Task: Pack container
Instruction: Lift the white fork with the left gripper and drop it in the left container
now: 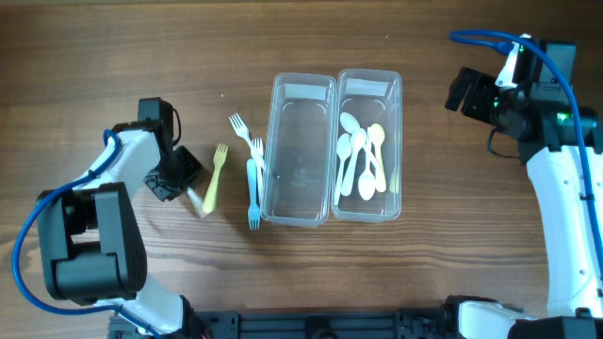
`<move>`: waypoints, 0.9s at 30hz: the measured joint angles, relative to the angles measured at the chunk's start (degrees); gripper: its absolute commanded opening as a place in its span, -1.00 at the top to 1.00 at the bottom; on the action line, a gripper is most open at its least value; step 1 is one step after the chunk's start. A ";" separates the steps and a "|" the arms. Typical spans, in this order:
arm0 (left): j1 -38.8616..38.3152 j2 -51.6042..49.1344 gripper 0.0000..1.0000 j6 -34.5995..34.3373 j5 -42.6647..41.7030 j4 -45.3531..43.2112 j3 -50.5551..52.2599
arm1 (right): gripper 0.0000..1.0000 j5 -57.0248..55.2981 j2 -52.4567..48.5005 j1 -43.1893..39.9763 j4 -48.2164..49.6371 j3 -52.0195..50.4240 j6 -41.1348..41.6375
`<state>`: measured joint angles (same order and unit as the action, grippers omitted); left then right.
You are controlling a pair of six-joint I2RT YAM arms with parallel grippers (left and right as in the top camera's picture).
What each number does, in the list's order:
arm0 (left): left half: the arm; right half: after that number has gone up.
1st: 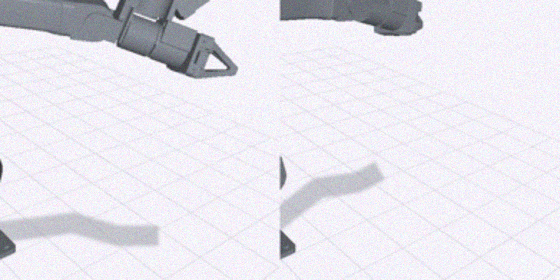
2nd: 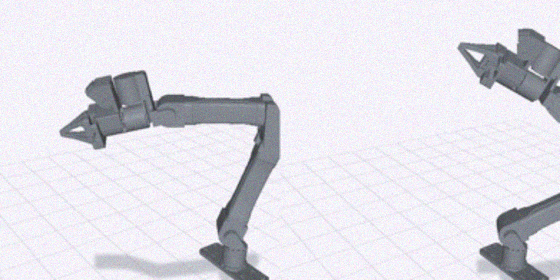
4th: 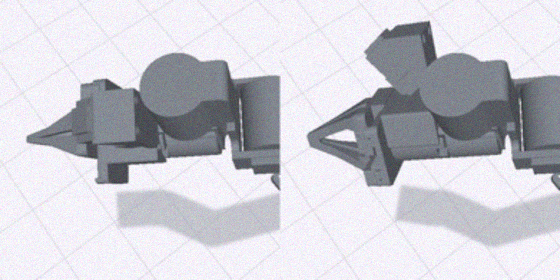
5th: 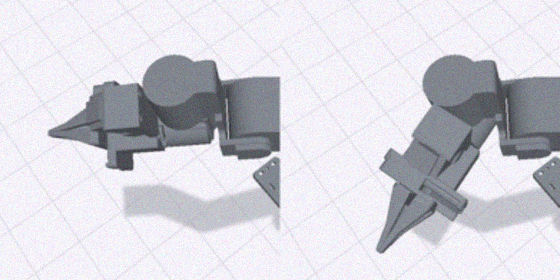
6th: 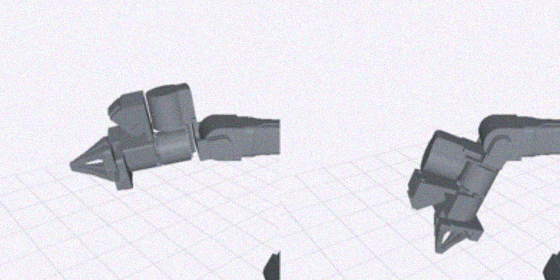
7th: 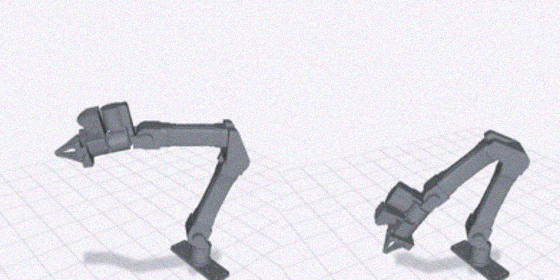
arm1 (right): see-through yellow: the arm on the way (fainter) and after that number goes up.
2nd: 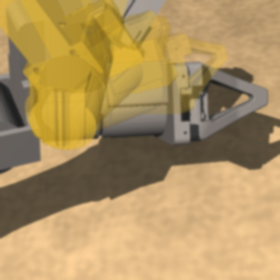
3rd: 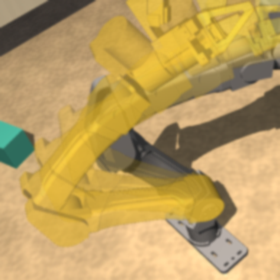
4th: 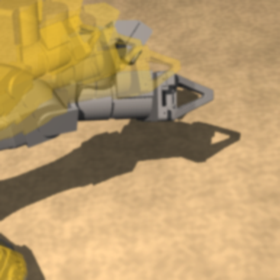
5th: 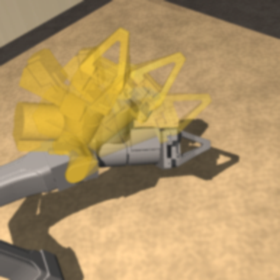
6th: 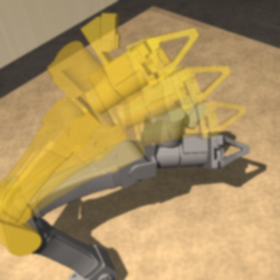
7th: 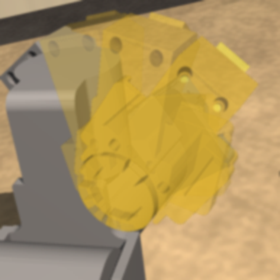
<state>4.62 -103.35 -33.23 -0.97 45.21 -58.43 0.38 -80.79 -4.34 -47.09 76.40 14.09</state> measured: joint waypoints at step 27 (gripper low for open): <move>-38.01 15.28 0.08 22.56 -1.46 -13.42 -5.92 | -1.00 0.00 0.00 0.00 0.00 0.00 0.00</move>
<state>-33.39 -88.07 -10.68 -2.44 31.79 -64.36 0.38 -80.79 -4.34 -47.09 76.40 14.09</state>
